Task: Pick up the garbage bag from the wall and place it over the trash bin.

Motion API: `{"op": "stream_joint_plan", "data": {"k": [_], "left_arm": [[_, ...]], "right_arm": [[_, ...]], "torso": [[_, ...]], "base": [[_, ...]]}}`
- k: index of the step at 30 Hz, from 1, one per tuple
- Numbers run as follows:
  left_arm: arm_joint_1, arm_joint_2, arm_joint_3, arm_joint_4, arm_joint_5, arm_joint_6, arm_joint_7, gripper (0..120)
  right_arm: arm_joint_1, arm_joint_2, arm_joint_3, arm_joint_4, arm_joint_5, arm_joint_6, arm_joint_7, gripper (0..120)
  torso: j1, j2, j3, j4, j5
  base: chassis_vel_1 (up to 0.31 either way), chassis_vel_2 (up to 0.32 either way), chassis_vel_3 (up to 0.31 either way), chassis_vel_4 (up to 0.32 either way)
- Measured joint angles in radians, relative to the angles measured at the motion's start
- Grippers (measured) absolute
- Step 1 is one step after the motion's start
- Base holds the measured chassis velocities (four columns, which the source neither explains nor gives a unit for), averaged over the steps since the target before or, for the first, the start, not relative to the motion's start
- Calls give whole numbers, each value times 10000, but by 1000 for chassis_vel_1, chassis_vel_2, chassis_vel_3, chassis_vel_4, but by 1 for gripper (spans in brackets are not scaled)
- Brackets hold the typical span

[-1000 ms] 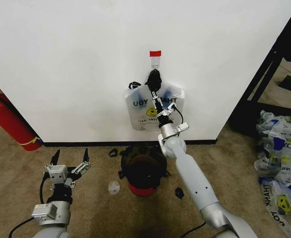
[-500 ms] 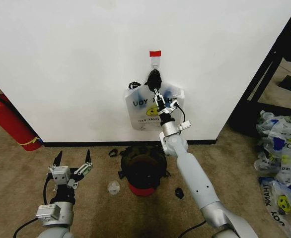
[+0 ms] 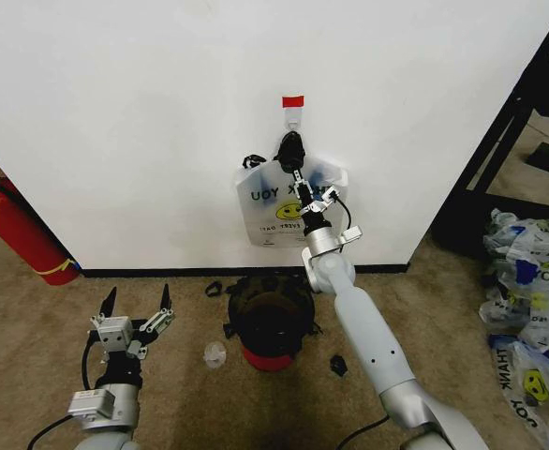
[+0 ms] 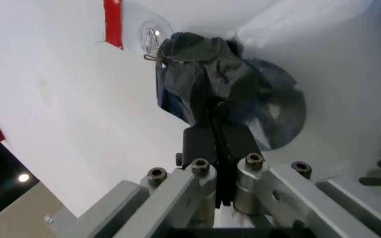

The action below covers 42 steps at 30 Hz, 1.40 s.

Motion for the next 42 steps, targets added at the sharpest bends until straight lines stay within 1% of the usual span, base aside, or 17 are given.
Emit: {"op": "stream_joint_plan", "data": {"k": [9,13,16,17,20,24,25,32,36,38,42], "left_arm": [[-84,-38,62,82,23,-23,-1,100],[-120,-5,56,82,-20,-29,-16,100],[-126,87,14,79,-106,-33,-44,100],[-126,87,14,79,-106,-33,-44,100],[-136,150,12,58,-177,-35,-60,100],[-141,209,72,-4,-206,-41,-68,100],[-141,209,72,-4,-206,-41,-68,100],[-146,340,112,-10,-314,-74,-69,100],[-161,347,152,56,-330,-120,-69,100],[-168,345,180,110,-335,-163,-69,100],[-174,370,188,166,-374,-222,-69,100]], "right_arm": [[-434,-143,52,-2,-252,104,-215,0],[-1161,-397,50,361,-546,180,-340,0],[-2180,-795,28,1110,-922,186,-440,0],[-2180,-795,28,1110,-922,186,-440,0],[-3072,-1204,41,1766,-1296,198,-635,0],[-4013,-1664,188,2307,-1647,318,-855,0],[-4013,-1664,188,2307,-1647,318,-855,0],[-5250,-2247,627,2399,-2274,496,-1570,0],[-5641,-2362,734,2345,-2730,576,-1956,0],[-5883,-2419,823,2143,-3198,641,-2343,0],[-6116,-2498,928,1855,-3613,719,-2736,0]], "torso": [[0,0,0,2,0],[0,0,0,0,1],[0,0,0,0,2],[0,0,0,0,2],[-1,0,-1,-1,1],[-2,1,-1,0,1],[-2,1,-1,0,1],[-1,1,-1,1,1],[-2,1,-1,0,0],[-1,1,0,0,1],[-1,1,-1,0,0]], "base": [[0,0,0,0],[0,0,0,0],[0,0,0,0],[0,0,0,0],[0,0,0,0],[0,0,0,0],[0,0,0,0],[0,0,0,0],[0,0,0,0],[0,0,0,0],[0,0,0,0]]}}
